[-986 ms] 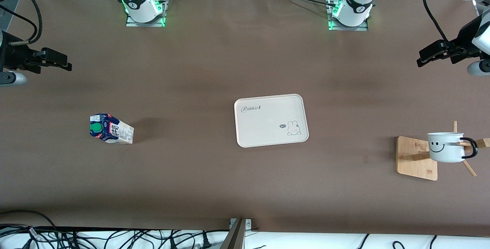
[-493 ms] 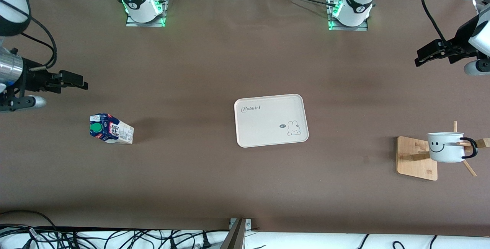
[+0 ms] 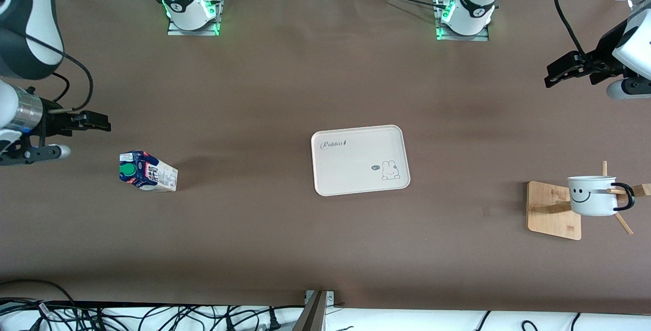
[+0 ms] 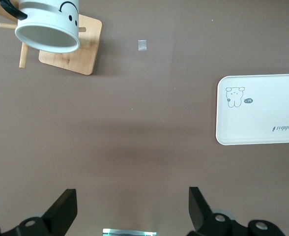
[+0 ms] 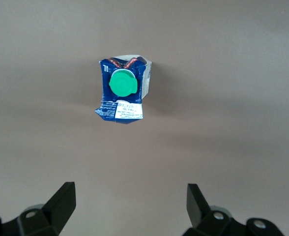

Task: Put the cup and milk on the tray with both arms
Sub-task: 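Move the right gripper down to the milk carton while the left gripper approaches the mug, then close the right gripper on the carton while the left gripper grasps the mug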

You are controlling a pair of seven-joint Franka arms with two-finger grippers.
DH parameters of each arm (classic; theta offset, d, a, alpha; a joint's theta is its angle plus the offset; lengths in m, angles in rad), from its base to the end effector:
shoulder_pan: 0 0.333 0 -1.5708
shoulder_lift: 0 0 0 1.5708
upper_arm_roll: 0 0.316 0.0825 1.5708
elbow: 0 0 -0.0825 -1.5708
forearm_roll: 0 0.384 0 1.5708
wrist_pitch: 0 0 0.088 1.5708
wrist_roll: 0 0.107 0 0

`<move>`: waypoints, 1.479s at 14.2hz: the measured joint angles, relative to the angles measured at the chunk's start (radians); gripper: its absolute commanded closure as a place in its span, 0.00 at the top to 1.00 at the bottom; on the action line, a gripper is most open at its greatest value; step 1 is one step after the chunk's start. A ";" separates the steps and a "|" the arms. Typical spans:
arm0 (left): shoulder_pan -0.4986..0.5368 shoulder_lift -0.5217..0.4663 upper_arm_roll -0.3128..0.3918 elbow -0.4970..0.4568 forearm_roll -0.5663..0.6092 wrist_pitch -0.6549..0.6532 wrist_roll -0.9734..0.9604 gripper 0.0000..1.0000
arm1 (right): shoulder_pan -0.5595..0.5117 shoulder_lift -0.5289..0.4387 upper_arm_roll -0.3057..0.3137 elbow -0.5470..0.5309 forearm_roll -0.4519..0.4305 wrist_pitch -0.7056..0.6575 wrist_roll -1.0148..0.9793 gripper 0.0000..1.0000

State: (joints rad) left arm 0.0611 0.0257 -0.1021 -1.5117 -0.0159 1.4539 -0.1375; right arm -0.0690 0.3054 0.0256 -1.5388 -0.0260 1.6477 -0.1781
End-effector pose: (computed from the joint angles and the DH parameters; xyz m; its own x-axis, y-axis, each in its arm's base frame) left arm 0.5498 -0.0236 0.6282 0.9919 0.0944 -0.0850 0.0954 -0.9954 0.0069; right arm 0.6303 -0.0317 0.4633 0.9711 0.1374 -0.1951 0.1366 -0.9905 -0.0175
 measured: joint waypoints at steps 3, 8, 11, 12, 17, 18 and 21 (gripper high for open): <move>0.009 0.000 0.000 0.000 0.000 0.000 0.000 1.00 | -0.003 0.053 0.000 0.000 0.000 0.034 0.000 1.00; 0.014 0.000 0.001 0.000 0.000 0.000 0.000 1.00 | -0.003 0.105 0.000 0.000 0.031 0.113 0.000 1.00; 0.019 0.000 0.004 0.001 0.013 0.000 0.000 1.00 | -0.003 0.111 0.002 0.000 0.048 0.168 0.000 1.00; 0.020 0.000 0.004 0.001 0.019 0.000 0.000 1.00 | -0.002 0.113 0.004 0.000 0.049 0.184 0.000 1.00; 0.019 0.003 0.002 -0.013 0.056 0.079 0.000 1.00 | 0.005 0.143 0.009 0.000 0.050 0.210 0.000 1.00; 0.020 0.007 0.003 -0.036 0.068 0.142 0.000 1.00 | 0.007 0.151 0.009 0.000 0.050 0.221 0.000 1.00; 0.022 0.025 0.011 -0.129 0.085 0.348 0.000 1.00 | 0.017 0.176 0.011 0.013 0.050 0.247 0.000 1.00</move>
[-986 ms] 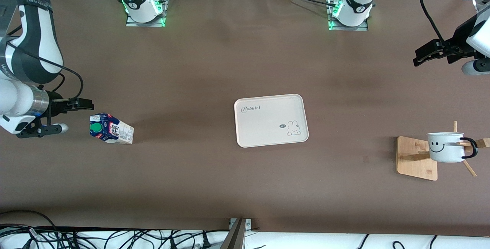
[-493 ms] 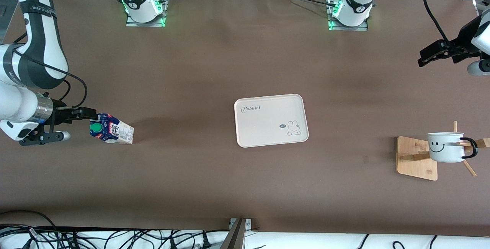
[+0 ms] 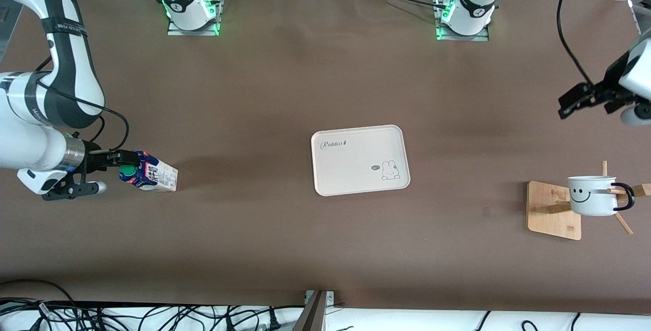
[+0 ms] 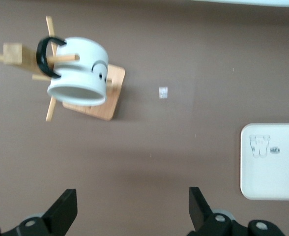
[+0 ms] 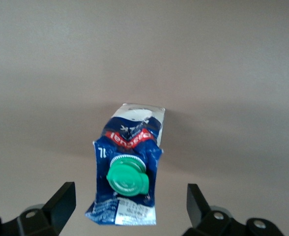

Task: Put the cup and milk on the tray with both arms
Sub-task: 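Close the right gripper on the carton while the left gripper grasps the mug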

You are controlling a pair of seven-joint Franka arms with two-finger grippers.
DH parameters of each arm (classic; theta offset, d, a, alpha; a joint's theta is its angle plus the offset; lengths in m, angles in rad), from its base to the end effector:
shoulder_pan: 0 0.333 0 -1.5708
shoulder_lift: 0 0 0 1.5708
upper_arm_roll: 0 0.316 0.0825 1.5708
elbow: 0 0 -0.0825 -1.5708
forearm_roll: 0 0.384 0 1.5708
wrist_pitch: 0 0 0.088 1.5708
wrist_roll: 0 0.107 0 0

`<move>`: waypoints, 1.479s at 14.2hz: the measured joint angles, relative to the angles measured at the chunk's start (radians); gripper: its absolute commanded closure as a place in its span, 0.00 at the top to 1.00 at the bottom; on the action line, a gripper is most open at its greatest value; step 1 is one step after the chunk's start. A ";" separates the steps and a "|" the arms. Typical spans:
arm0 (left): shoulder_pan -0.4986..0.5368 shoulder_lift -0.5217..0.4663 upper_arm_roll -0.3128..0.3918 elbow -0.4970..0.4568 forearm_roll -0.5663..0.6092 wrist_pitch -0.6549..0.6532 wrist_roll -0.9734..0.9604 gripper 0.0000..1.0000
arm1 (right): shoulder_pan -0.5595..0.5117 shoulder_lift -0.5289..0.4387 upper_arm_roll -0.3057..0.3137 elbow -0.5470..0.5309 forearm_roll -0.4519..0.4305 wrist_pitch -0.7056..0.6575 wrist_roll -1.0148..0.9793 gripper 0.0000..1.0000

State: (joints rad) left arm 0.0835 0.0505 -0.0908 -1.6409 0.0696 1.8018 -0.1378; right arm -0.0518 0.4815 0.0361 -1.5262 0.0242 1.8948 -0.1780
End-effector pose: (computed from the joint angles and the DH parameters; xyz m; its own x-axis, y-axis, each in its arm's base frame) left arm 0.5887 0.0028 0.5838 0.9864 0.1147 0.1177 0.1211 -0.9914 -0.0488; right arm 0.6776 -0.0123 0.3711 0.9829 0.1518 -0.1040 0.1463 -0.9875 -0.0580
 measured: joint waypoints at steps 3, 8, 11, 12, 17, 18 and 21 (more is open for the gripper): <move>0.009 0.007 0.002 -0.114 0.000 0.160 0.004 1.00 | 0.006 0.021 0.000 0.022 0.000 0.000 0.000 1.00; 0.017 0.007 0.003 -0.208 0.029 0.351 0.016 1.00 | 0.006 0.031 0.000 0.025 0.005 0.000 0.000 1.00; 0.038 0.008 0.005 -0.267 0.029 0.423 0.027 1.00 | 0.005 0.045 -0.002 0.025 0.010 0.000 0.000 1.00; 0.042 0.008 0.005 -0.276 0.029 0.435 0.030 1.00 | 0.005 0.049 -0.002 0.025 0.010 0.000 0.000 1.00; 0.044 0.026 0.005 -0.361 0.030 0.687 0.032 1.00 | -0.004 0.054 -0.006 0.025 0.010 -0.031 0.000 1.00; 0.048 0.034 0.006 -0.398 0.030 0.765 0.032 1.00 | -0.007 0.054 -0.006 0.025 0.010 -0.038 0.000 1.00; 0.059 0.053 0.010 -0.454 0.030 0.845 0.032 1.00 | -0.009 0.054 -0.006 0.025 0.011 -0.047 0.000 1.00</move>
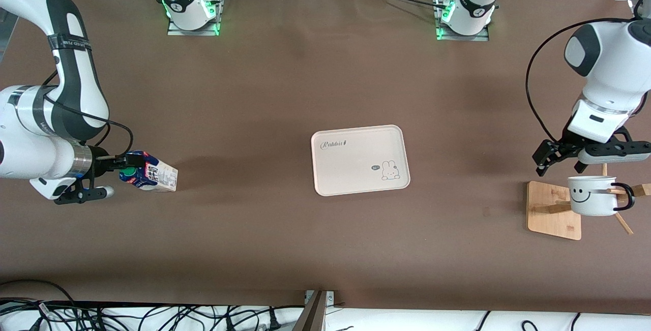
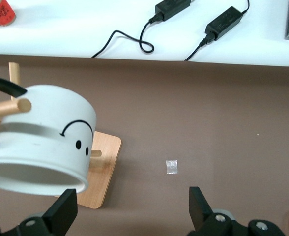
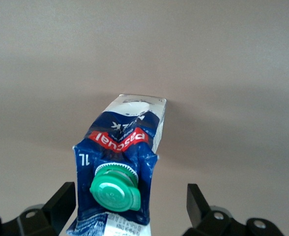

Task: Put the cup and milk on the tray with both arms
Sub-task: 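Close the right gripper on the carton while the left gripper grasps the mug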

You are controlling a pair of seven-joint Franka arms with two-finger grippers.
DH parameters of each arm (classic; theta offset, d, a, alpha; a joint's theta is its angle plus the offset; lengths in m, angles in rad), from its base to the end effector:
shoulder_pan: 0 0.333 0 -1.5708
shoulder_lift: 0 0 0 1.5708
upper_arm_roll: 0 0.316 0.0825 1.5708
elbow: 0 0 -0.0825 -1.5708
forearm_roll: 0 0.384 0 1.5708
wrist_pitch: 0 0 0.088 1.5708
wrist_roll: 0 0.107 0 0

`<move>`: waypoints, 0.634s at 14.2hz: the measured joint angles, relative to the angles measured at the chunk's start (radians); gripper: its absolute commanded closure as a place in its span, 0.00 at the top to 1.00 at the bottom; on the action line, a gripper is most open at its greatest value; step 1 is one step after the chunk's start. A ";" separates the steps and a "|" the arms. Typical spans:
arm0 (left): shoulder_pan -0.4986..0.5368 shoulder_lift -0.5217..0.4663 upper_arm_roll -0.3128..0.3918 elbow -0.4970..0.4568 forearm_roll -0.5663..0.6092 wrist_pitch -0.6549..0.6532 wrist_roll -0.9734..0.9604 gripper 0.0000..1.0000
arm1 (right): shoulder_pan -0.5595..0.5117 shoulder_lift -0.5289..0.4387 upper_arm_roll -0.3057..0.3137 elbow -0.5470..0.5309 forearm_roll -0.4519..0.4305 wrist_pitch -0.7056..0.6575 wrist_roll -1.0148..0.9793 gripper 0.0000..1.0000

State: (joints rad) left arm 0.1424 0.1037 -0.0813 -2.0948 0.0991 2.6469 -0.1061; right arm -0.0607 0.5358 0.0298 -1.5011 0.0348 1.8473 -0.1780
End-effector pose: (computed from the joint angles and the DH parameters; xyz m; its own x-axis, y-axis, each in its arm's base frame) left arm 0.5986 0.0350 0.4219 0.8965 0.0777 0.4362 0.0988 -0.9948 -0.0257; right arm 0.6783 -0.0212 0.3423 0.9747 0.1362 -0.1774 0.1239 -0.9892 -0.0789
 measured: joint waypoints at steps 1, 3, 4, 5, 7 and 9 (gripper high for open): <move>0.004 0.000 0.000 -0.003 0.000 0.001 0.000 1.00 | 0.000 0.000 0.000 0.000 0.000 -0.004 0.000 1.00; 0.011 0.000 0.001 -0.004 0.001 0.001 0.000 1.00 | 0.000 0.000 0.000 0.000 0.000 -0.008 0.000 0.86; 0.014 0.000 0.001 -0.005 0.005 0.001 0.000 1.00 | 0.000 0.000 0.000 0.000 0.000 -0.008 0.000 0.72; 0.017 0.000 0.002 -0.007 0.014 0.001 0.000 1.00 | 0.000 0.000 0.000 0.000 0.000 -0.009 0.000 0.59; 0.019 0.006 0.003 -0.009 0.024 0.006 0.000 1.00 | 0.000 0.000 0.000 0.000 0.000 -0.012 -0.001 0.44; 0.019 0.025 0.008 -0.009 0.025 0.050 0.000 1.00 | 0.000 0.000 0.000 0.000 0.000 -0.014 -0.007 0.43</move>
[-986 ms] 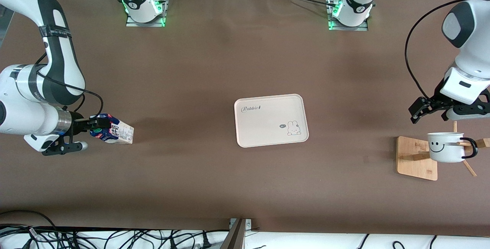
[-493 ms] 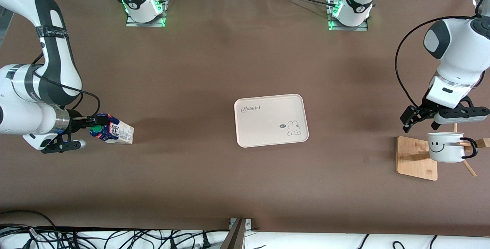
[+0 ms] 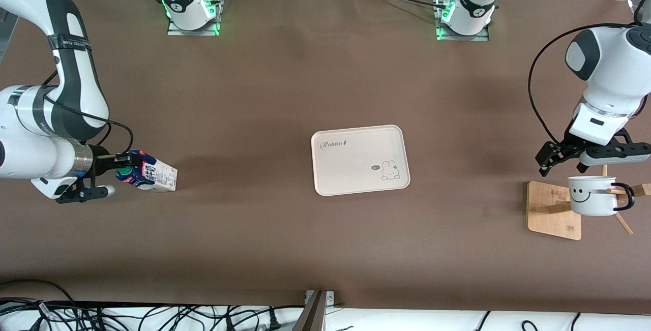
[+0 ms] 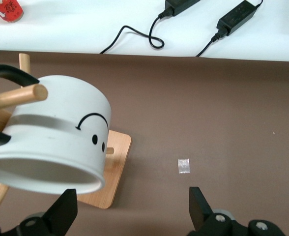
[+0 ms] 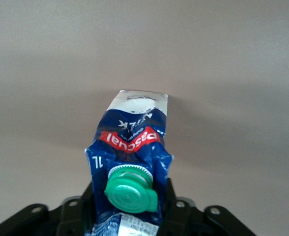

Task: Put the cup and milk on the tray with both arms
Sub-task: 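Close the right gripper on the carton while the left gripper grasps the mug, then carry the carton with the right gripper toward the white tray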

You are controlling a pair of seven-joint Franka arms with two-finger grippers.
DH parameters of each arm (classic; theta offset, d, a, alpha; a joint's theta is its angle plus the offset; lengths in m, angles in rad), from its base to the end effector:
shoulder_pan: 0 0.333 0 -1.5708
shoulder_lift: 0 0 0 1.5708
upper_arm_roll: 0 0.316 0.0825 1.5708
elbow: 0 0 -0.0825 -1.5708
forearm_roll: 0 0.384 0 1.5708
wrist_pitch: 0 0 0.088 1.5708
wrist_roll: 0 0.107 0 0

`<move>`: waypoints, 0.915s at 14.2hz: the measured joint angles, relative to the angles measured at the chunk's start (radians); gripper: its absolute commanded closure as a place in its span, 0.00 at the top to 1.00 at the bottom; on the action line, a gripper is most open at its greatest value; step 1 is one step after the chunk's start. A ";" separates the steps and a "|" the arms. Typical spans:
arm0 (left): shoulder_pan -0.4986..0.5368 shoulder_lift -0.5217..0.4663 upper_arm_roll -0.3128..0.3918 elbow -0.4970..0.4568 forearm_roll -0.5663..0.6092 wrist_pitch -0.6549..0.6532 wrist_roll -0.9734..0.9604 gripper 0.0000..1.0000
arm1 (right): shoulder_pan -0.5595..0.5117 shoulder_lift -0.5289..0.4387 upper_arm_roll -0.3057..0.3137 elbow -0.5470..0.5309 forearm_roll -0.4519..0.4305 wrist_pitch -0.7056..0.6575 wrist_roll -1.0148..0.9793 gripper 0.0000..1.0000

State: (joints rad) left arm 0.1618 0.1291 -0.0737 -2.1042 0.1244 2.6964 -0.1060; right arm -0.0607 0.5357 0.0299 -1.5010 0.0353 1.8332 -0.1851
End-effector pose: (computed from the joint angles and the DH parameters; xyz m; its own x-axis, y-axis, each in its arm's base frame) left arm 0.6003 0.0500 0.4082 0.8900 0.0770 0.4494 0.1068 -0.9934 -0.0411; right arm 0.6766 -0.0210 0.3415 0.9712 0.1440 -0.1901 0.1302 -0.9880 -0.0832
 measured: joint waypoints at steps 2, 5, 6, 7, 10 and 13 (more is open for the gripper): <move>0.001 0.025 0.012 0.000 0.001 0.039 0.001 1.00 | 0.000 0.000 0.000 0.000 0.000 0.000 -0.002 0.43; 0.002 0.042 0.019 0.000 0.001 0.063 0.006 1.00 | 0.000 0.000 0.000 0.000 0.001 -0.001 -0.006 0.47; 0.002 0.043 0.019 0.001 0.001 0.066 0.007 1.00 | 0.000 0.000 0.000 0.000 0.001 -0.001 -0.006 0.47; 0.002 0.044 0.019 0.002 0.001 0.068 0.008 1.00 | 0.000 0.000 0.000 0.000 0.001 -0.001 -0.009 0.47; 0.002 0.044 0.019 0.007 0.038 0.091 0.012 0.99 | 0.000 0.000 0.001 0.000 0.001 -0.002 -0.033 0.47; 0.002 0.045 0.019 0.014 0.079 0.105 0.011 0.80 | 0.001 -0.008 0.003 0.013 0.052 -0.048 -0.071 0.46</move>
State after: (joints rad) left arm 0.1641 0.1737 -0.0545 -2.0904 0.2033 2.8014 -0.0947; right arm -0.0601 0.5275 0.0332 -1.4879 0.0868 1.7855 -0.2560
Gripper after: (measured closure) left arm 0.040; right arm 0.533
